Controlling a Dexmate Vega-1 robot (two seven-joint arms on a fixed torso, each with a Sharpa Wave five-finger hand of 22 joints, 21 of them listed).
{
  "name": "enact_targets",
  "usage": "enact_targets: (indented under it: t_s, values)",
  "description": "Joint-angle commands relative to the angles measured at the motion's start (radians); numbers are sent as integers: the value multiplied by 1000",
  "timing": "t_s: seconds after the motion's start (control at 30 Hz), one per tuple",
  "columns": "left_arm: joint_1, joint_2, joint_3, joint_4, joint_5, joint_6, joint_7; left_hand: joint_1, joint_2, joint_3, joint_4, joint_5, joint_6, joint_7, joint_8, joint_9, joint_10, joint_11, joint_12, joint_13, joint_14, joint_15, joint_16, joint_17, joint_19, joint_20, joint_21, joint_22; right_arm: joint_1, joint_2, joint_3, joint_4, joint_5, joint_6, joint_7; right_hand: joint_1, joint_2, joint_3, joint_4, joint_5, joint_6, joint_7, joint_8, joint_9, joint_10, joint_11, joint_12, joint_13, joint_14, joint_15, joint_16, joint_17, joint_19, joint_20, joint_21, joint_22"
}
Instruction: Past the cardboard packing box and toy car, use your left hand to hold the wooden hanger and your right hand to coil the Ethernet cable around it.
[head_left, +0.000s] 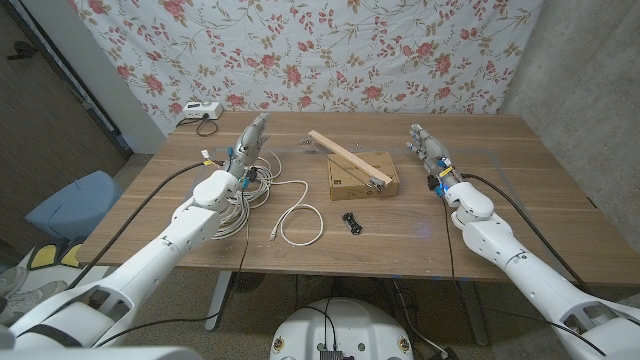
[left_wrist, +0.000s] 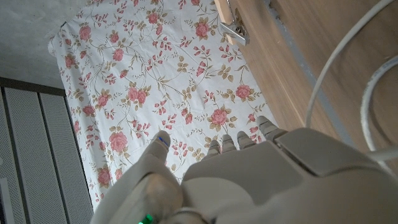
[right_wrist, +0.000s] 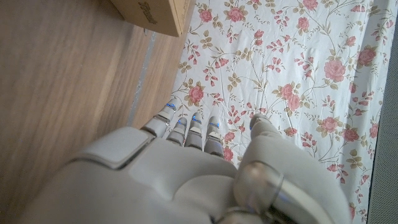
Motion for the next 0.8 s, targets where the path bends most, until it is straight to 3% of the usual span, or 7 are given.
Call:
enact_targets:
  t_s: [0.03, 0.43, 0.8]
  values:
    - [-72, 111, 85, -124, 156, 172, 91, 24, -3, 8, -18, 1, -7, -7, 10, 3, -13, -9, 11, 1, -3, 9, 8, 1, 1, -3, 4, 2, 2, -12, 12, 21, 14, 51, 67, 4, -1, 7, -3, 4, 7, -2, 7, 1, 7, 1, 5, 4, 2, 8, 8, -1, 11, 3, 8, 4]
    - [-196, 226, 172, -266, 302, 356, 39, 55, -11, 14, -48, -2, -12, -7, 5, 5, -16, -9, 7, 2, 0, 16, 4, 2, 0, 5, 0, 1, -34, -16, 29, 6, 22, 119, 92, 3, -4, 7, -8, 4, 13, -2, 9, 1, 20, 7, 8, 4, 12, 10, 11, -6, 19, 4, 11, 4]
    - [-335, 248, 265, -273, 391, 405, -67, 96, -17, 23, -87, -5, 26, 8, 15, 6, 14, -12, 15, 3, 28, 10, 7, 2, 27, 8, 6, 1, -67, -23, 41, -12, 28, 151, 93, 2, -5, 8, -11, 3, 16, -2, 9, 1, 29, 10, 10, 4, 18, 13, 12, -8, 22, 5, 12, 4]
